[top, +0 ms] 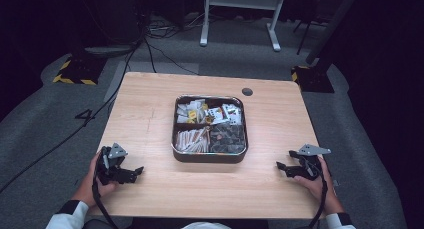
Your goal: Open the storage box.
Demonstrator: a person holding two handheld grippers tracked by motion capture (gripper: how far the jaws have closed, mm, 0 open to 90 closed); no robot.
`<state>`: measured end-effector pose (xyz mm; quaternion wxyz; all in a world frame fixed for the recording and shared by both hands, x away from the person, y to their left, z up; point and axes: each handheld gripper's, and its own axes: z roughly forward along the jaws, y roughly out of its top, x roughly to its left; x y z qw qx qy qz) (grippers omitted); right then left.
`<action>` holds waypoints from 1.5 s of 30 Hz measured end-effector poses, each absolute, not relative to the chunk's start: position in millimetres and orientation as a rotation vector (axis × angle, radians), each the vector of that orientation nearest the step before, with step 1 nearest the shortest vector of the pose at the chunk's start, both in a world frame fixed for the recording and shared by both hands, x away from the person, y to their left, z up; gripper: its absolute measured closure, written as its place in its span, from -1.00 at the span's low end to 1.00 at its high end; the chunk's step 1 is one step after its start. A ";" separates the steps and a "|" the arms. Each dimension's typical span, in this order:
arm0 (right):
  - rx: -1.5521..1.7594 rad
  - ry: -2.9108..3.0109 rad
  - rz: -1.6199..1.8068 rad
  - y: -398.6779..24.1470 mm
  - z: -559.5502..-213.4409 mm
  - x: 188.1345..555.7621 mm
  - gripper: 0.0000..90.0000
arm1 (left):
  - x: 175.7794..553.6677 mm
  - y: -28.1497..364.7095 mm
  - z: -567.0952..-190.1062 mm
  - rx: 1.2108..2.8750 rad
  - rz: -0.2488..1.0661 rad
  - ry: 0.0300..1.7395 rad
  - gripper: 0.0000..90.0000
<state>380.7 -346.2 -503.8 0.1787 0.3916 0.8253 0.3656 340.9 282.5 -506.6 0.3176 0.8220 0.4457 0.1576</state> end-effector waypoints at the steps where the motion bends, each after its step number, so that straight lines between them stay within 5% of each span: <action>1: 1.109 2.334 1.032 -346.3 -503.8 380.8 -0.50 | 340.9 283.1 -506.6 2.167 0.411 1.165 -1.00; 21: 1.134 2.373 0.974 -340.0 -497.0 396.9 -0.46 | 339.3 287.9 -506.3 2.187 0.403 1.126 -0.99; 34: 1.066 2.313 1.110 -326.6 -454.0 417.8 -0.52 | 339.9 288.8 -506.7 2.190 0.395 1.109 -0.99; 45: 0.880 2.353 1.133 -271.7 -416.2 439.8 -0.46 | 339.9 289.0 -506.7 2.191 0.394 1.105 -0.99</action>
